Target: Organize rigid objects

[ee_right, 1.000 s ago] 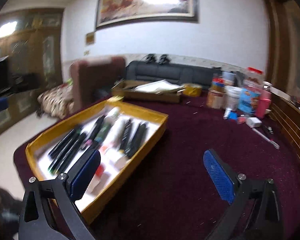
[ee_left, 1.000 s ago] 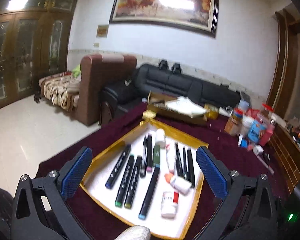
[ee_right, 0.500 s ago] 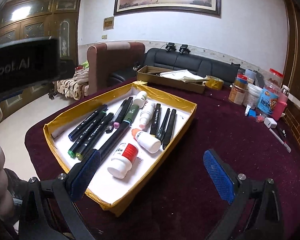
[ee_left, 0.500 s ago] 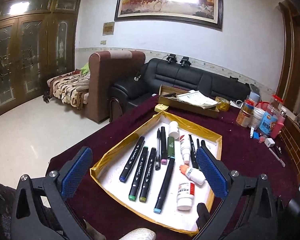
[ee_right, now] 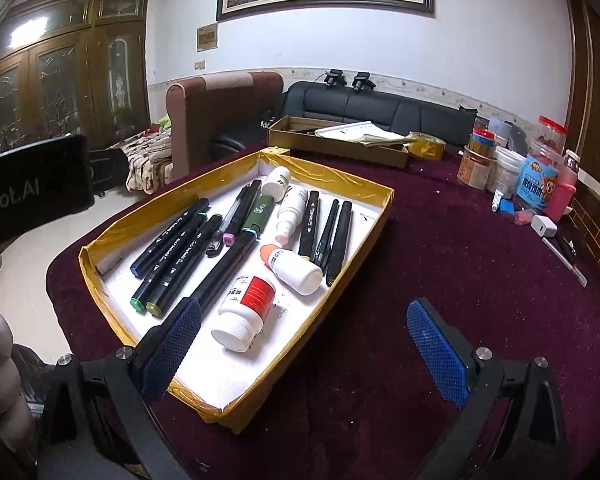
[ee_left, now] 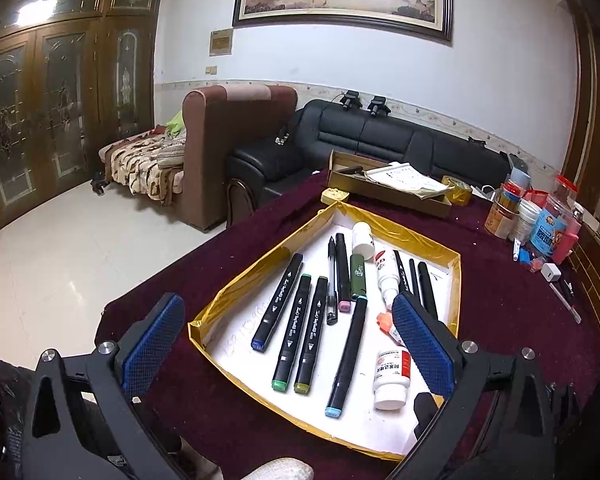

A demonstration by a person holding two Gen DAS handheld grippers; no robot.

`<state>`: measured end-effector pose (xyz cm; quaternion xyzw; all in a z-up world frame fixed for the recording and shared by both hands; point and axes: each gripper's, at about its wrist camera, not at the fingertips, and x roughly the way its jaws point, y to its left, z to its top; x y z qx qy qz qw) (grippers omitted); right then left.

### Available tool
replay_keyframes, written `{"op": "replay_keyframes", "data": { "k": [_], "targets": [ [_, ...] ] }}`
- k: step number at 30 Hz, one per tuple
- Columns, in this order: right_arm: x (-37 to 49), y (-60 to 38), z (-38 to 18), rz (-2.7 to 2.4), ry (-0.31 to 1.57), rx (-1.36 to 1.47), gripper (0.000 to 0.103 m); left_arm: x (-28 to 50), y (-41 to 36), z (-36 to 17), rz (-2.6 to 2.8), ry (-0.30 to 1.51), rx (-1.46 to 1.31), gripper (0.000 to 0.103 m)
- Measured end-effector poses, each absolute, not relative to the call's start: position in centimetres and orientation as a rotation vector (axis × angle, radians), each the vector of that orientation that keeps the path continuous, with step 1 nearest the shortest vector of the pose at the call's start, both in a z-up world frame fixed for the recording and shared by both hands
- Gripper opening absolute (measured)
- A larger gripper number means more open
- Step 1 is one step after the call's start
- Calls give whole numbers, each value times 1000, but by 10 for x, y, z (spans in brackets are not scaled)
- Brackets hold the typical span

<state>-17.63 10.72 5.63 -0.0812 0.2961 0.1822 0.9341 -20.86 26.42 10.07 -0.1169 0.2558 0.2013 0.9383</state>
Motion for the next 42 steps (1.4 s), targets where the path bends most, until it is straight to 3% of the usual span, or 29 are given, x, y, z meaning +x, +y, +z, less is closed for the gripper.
{"op": "replay_keyframes", "data": {
  "k": [25, 42],
  "targets": [
    [-159, 96, 53, 328, 657, -152, 102, -184, 265, 72, 382, 655, -265, 103],
    [-146, 99, 55, 379, 693, -190, 102, -163, 285, 75, 429, 653, -312, 103]
  ]
}}
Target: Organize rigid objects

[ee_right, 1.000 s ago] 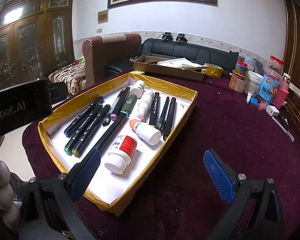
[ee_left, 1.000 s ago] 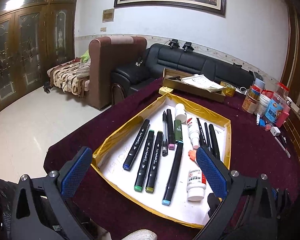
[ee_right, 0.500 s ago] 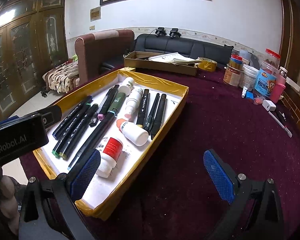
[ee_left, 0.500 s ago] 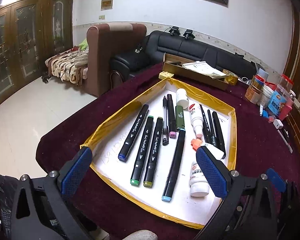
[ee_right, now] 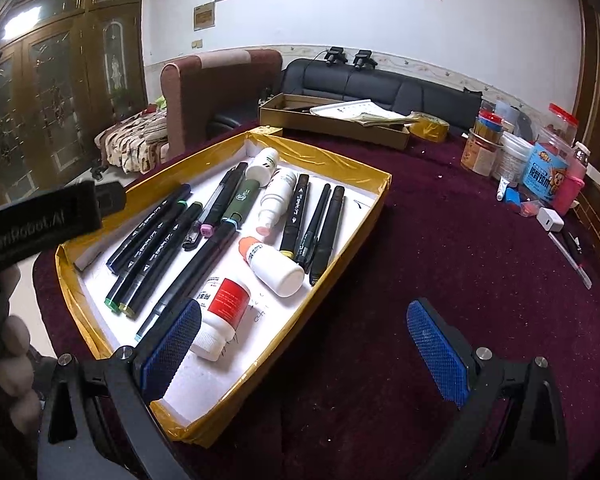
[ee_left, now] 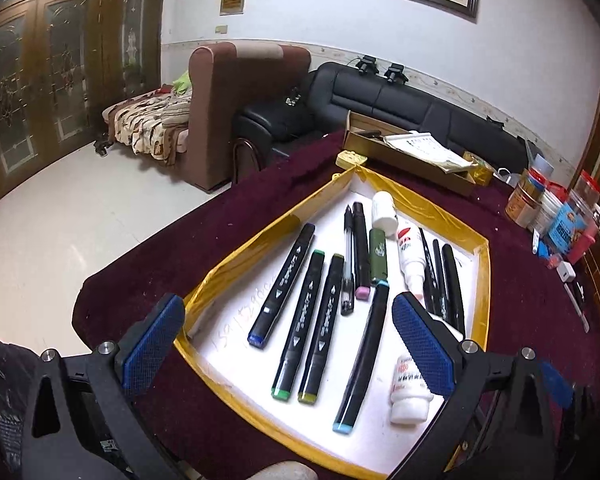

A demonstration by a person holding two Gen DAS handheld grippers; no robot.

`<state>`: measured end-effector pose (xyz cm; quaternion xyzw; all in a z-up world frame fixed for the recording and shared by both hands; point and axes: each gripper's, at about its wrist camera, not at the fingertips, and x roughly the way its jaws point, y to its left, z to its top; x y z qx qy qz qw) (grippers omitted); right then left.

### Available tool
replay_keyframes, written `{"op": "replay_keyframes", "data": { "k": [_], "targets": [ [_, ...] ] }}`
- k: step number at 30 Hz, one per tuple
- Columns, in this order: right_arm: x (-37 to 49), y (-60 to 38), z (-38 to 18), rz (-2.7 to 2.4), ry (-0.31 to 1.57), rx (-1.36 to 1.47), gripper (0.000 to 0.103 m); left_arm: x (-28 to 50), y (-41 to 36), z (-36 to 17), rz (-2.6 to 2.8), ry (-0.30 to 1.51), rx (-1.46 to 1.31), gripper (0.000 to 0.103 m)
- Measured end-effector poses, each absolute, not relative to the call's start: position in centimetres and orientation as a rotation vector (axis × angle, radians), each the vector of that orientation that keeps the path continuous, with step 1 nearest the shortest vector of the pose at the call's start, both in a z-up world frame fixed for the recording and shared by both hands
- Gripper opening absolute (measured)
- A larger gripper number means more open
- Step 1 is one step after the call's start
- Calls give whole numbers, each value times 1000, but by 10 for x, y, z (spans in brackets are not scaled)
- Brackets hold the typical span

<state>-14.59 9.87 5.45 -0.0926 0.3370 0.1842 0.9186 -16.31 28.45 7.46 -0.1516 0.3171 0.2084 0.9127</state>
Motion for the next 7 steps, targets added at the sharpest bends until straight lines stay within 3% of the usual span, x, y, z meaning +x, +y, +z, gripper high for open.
{"op": "replay_keyframes", "data": {
  "k": [7],
  "targets": [
    [-134, 53, 64, 352, 709, -115, 102, -149, 244, 89, 334, 674, -239, 103]
  ]
}}
